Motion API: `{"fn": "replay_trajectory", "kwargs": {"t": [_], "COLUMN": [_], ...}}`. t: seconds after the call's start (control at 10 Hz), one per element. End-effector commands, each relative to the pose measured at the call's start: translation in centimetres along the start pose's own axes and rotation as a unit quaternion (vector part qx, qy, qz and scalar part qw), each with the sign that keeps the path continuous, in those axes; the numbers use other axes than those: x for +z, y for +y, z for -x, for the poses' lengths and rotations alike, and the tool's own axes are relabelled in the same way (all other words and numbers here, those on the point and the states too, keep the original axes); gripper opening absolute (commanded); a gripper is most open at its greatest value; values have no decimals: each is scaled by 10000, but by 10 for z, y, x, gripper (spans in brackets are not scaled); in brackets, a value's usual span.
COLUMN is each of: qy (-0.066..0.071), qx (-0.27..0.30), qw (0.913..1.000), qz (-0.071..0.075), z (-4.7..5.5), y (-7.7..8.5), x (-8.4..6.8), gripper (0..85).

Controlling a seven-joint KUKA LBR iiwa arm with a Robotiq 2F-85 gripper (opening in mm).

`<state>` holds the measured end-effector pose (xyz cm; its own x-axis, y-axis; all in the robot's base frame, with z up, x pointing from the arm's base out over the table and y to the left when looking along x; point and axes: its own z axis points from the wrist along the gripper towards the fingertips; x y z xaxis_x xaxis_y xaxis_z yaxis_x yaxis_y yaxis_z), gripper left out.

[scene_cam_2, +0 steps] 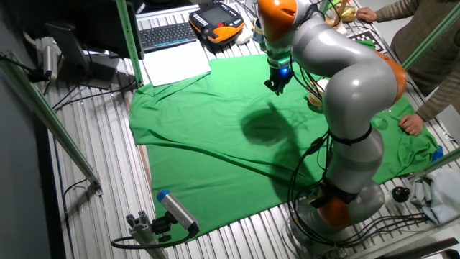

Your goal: Take the cup off the cup rack

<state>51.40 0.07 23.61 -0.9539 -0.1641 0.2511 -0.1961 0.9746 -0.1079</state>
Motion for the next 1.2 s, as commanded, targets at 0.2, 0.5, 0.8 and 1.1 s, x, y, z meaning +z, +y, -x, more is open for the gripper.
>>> {"fn": "replay_trajectory", "kwargs": {"t": [0.2,0.5,0.8,1.1], "qy": [33,31,-59,-68], "qx": [32,-15,-85,-148], "qw": [10000,10000,9999,9999], "qz": [-1,6,25,31], "z": [1,1,1,1], "y": [0,0,0,0], "x": [0,0,0,0], "gripper": [0,0,0,0]}}
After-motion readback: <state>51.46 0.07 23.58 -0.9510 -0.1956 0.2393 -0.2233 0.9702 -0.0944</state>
